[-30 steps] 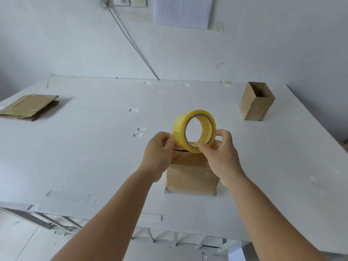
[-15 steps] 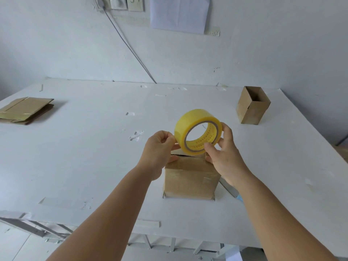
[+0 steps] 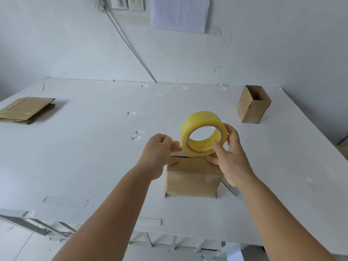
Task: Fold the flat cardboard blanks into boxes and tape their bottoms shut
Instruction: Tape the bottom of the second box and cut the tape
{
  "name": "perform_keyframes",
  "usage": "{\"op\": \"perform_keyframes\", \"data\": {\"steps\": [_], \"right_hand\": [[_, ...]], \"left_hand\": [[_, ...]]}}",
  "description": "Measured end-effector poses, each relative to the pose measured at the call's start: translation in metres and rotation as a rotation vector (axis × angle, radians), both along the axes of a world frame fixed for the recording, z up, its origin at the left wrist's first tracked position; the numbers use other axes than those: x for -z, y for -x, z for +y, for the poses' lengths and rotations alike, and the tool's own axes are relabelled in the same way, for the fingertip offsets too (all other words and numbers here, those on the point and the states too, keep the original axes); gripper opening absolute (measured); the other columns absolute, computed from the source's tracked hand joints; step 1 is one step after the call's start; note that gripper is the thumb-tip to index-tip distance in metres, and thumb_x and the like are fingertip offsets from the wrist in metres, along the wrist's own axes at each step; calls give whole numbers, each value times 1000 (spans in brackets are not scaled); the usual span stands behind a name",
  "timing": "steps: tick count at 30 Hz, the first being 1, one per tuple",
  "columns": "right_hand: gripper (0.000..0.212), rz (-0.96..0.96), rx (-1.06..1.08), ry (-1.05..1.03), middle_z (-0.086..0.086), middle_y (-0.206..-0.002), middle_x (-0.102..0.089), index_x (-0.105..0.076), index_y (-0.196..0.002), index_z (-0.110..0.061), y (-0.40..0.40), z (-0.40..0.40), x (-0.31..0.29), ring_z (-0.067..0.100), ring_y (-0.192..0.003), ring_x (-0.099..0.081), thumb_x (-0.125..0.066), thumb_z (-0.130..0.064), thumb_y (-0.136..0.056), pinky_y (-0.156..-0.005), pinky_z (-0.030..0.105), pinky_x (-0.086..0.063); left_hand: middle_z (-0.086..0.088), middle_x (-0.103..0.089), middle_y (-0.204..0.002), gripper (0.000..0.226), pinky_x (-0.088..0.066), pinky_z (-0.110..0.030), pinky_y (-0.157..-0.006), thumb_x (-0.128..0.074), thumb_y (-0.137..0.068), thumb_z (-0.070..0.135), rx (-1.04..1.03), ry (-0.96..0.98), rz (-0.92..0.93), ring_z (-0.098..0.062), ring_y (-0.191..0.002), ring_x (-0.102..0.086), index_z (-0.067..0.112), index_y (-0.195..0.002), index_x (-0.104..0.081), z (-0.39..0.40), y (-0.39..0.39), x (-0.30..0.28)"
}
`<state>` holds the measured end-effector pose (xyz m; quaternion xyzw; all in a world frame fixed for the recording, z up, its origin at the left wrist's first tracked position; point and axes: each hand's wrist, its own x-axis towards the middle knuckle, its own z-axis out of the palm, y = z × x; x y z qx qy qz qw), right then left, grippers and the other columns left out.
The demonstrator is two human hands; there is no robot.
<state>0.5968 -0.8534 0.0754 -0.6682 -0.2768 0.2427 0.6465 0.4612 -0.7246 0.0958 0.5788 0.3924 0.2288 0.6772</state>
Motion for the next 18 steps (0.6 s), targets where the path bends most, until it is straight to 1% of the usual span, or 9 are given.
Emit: {"op": "perform_keyframes", "data": {"steps": [2, 4, 6, 8, 11, 13, 15, 16, 18], "right_hand": [[42, 30, 24, -31, -18, -125, -43, -40, -129, -41, 1, -1, 2, 16, -112, -53, -50, -16, -97, -89, 47, -54], [42, 23, 27, -38, -15, -128, -43, -40, -131, -41, 2, -3, 2, 15, -112, -53, -50, -17, -97, -89, 47, -54], [43, -11, 18, -41, -15, -128, -42, -39, -132, -43, 3, -4, 2, 12, -108, -54, -49, -19, -98, -87, 44, -55], [44, -34, 0, -47, -14, -130, -42, -39, -130, -47, 3, -5, 2, 9, -107, -55, -49, -19, -98, -88, 43, -54], [54, -64, -24, -3, -10, -135, -42, -37, -129, -55, 4, -5, 4, 13, -106, -58, -55, -19, -94, -92, 46, -52], [65, -161, -23, 71, -14, -129, -41, -33, -126, -65, 5, -5, 5, 19, -105, -59, -57, -17, -90, -94, 48, -51], [74, -282, -9, 103, -23, -121, -37, -28, -125, -69, 7, -4, 5, 18, -99, -59, -56, -11, -89, -91, 46, -51], [75, -364, 0, 122, -21, -120, -36, -26, -129, -67, 9, -4, 5, 14, -93, -59, -55, -10, -90, -89, 43, -52], [73, -536, 21, 191, -16, -123, -34, -23, -139, -55, 11, -3, 5, 2, -77, -54, -53, -10, -91, -80, 34, -49]], "left_hand": [[-4, -62, -87, 18, -58, -37, -73, -37, -100, 13, -28, -2, -17, -15, -86, -67, 4, -101, -53, -1, 0, 1], [-4, -61, -86, 17, -58, -37, -75, -39, -100, 14, -14, 9, -33, -14, -85, -66, 5, -101, -53, -2, 2, 0], [-4, -62, -87, 13, -57, -38, -77, -46, -98, 17, 25, 19, -40, -16, -87, -65, 7, -97, -54, -2, 3, -2], [-7, -64, -90, 15, -58, -37, -77, -58, -93, 23, 49, -8, -18, -16, -89, -65, 9, -91, -53, -2, 2, -3], [-11, -63, -88, 18, -58, -31, -74, -65, -89, 20, 15, -6, -3, -15, -83, -65, 9, -87, -50, -3, 1, 1], [-12, -63, -86, 17, -58, -28, -72, -66, -88, 15, -13, -10, 8, -15, -78, -64, 7, -87, -51, -4, 1, 5], [-13, -61, -83, 16, -59, -28, -70, -65, -88, 11, -48, 9, 1, -15, -72, -63, 6, -86, -51, -4, 2, 9], [-12, -60, -81, 15, -59, -29, -71, -65, -88, 9, -65, 15, -4, -15, -70, -62, 5, -86, -51, -4, 2, 11], [-9, -56, -77, 13, -59, -32, -72, -63, -88, 6, -94, 0, -2, -15, -66, -61, 5, -86, -50, -4, 1, 16]]}}
